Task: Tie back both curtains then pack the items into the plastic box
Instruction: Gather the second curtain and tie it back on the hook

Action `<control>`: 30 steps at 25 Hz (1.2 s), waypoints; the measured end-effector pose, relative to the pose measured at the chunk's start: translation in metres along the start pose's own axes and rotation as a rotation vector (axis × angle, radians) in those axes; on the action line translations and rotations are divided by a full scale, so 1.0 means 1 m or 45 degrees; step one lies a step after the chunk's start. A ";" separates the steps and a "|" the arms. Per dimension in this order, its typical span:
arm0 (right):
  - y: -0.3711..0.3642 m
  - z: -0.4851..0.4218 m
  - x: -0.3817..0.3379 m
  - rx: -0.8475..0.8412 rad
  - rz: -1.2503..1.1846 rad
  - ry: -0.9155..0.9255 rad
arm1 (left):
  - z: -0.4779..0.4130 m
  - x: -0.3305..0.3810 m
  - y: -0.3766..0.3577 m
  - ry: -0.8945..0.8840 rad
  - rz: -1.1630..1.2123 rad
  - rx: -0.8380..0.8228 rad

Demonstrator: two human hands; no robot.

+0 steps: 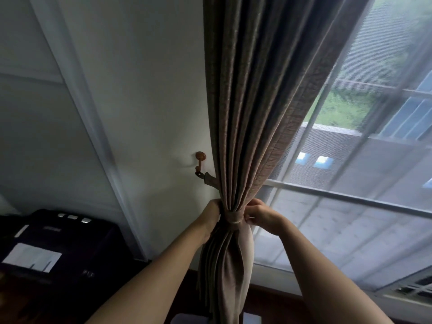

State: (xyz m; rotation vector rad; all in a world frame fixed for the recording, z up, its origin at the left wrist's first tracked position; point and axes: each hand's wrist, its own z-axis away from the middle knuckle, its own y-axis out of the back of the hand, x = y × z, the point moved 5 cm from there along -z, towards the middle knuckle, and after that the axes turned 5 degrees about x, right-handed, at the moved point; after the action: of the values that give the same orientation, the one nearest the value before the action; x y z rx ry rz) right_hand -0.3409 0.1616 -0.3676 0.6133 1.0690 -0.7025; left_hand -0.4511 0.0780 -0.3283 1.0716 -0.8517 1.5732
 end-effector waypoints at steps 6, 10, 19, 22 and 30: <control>0.010 0.001 -0.017 -0.033 0.302 0.222 | -0.004 -0.003 0.007 0.002 -0.091 0.016; 0.015 0.008 -0.021 0.070 0.365 0.306 | -0.006 -0.006 0.009 -0.036 -0.202 0.028; 0.020 0.014 -0.049 0.362 1.024 0.499 | -0.001 -0.003 0.006 -0.016 -0.115 0.128; 0.017 0.021 -0.028 0.280 0.932 0.401 | 0.000 -0.008 0.006 -0.025 -0.084 0.152; 0.022 0.028 -0.041 0.300 0.592 0.280 | -0.002 -0.013 0.001 -0.071 -0.121 0.210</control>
State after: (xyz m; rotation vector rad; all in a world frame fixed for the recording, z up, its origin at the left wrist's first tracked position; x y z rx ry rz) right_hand -0.3210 0.1635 -0.3176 1.1203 0.9997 -0.3585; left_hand -0.4515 0.0748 -0.3412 1.2605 -0.7069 1.5601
